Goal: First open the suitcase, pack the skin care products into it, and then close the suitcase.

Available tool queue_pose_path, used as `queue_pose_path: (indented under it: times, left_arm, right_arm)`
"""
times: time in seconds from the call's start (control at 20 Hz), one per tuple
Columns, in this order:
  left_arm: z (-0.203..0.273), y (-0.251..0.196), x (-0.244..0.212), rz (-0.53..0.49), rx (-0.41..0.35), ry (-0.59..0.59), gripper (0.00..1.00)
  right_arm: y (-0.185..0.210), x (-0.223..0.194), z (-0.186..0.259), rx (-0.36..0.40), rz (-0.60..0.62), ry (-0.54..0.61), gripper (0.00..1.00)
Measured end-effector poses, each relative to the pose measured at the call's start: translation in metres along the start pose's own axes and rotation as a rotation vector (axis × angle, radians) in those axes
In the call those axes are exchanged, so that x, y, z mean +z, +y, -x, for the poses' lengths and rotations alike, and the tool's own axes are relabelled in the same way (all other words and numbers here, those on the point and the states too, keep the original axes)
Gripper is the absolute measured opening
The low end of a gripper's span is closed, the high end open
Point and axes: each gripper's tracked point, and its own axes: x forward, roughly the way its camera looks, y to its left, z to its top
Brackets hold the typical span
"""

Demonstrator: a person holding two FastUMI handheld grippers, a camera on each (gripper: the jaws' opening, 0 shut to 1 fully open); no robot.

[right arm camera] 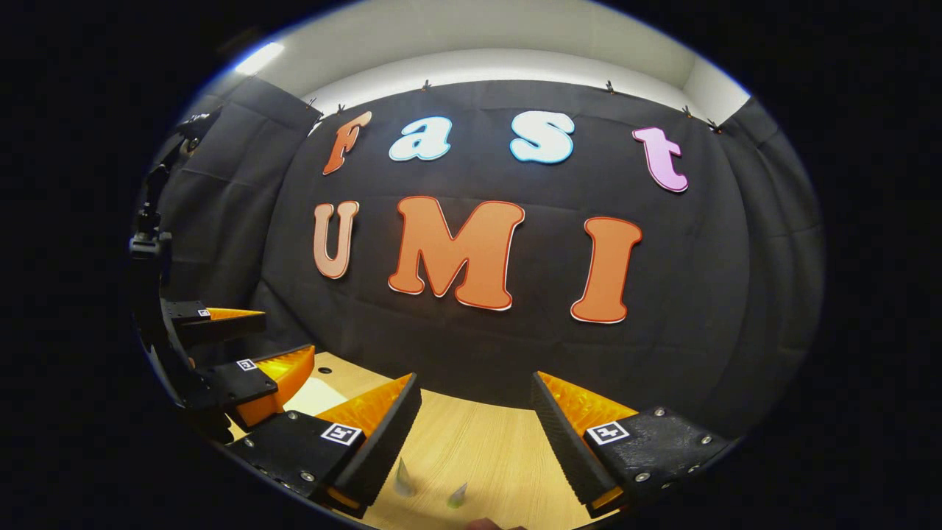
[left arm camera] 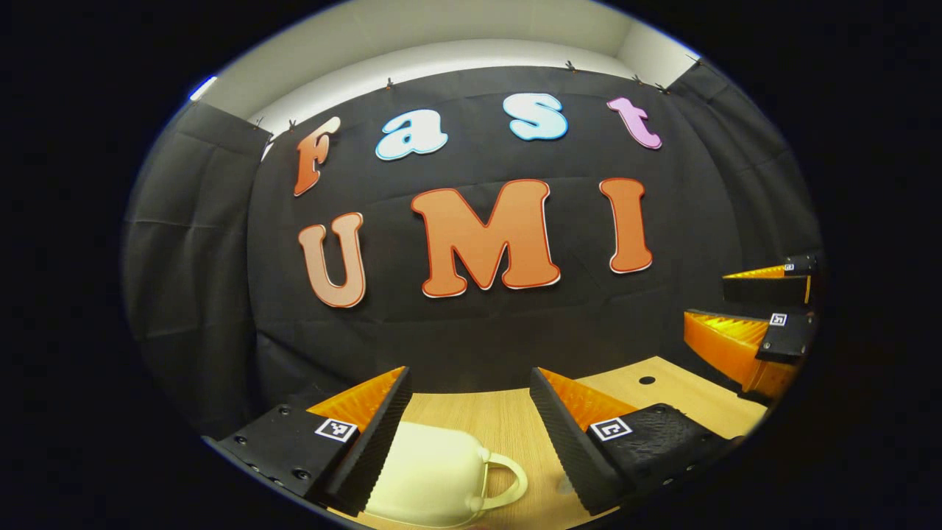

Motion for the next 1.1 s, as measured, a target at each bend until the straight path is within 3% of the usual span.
queue_pose_path:
  times: [0.45, 0.75, 1.1]
  left_arm:
    - [-0.014, -0.018, -0.063, -0.209, -0.107, 0.107, 0.98]
    - [-0.024, -0.04, -0.147, -0.475, -0.232, 0.287, 0.97]
    - [-0.019, -0.054, -0.224, -0.704, -0.341, 0.413, 0.96]
  right_arm:
    - [-0.038, 0.001, -0.003, -0.114, 0.036, 0.0, 0.95]
    - [-0.078, -0.011, -0.002, -0.213, 0.046, 0.023, 0.95]
    - [-0.097, -0.021, -0.003, -0.251, 0.059, 0.049, 0.95]
